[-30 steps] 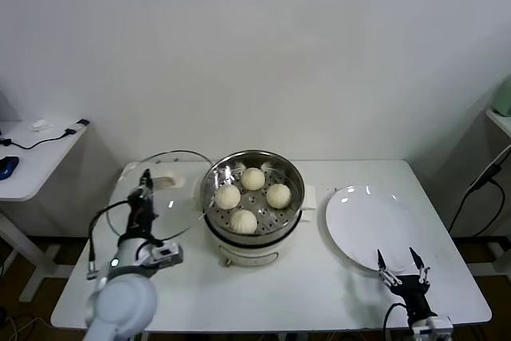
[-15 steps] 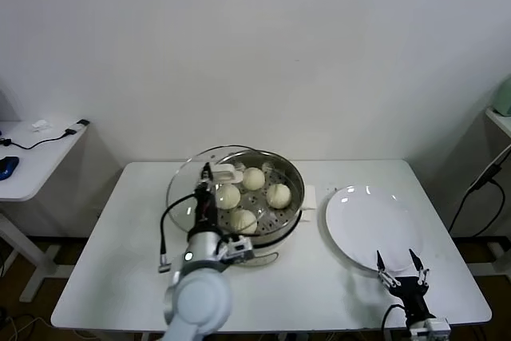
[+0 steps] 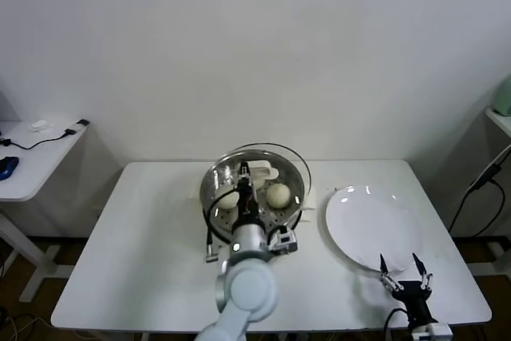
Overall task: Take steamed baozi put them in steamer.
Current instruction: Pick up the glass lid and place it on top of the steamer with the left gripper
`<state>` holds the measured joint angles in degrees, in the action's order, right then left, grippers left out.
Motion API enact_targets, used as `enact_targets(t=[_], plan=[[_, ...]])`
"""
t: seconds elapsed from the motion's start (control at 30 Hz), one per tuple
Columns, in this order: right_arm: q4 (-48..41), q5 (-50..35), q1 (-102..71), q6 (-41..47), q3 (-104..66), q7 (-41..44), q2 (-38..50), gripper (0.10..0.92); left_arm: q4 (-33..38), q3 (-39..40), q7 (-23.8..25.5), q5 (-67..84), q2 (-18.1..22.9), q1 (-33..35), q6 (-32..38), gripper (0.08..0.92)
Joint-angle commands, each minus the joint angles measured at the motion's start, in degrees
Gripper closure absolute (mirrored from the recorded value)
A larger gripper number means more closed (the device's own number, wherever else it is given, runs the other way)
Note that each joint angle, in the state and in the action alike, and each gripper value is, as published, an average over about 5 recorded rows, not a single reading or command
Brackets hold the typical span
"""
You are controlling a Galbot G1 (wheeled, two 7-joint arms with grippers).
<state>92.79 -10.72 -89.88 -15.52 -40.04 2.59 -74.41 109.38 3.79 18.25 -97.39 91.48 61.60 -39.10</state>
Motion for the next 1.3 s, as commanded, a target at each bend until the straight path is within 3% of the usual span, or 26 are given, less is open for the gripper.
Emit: enact_targets(t=[0.03, 1.3], plan=[[-0.57, 0.09, -0.09, -0.51, 0.02, -0.15, -0.11, 0.203, -6.95, 0.94, -0.63, -2.63, 3.52, -1.8, -0.48, 0.864], [-1.77, 0.65, -0.26, -3.45, 0.17, 0.14, 0.02, 0.203, -10.29, -1.82, -5.95, -0.66, 3.48, -1.4, -0.11, 0.864]])
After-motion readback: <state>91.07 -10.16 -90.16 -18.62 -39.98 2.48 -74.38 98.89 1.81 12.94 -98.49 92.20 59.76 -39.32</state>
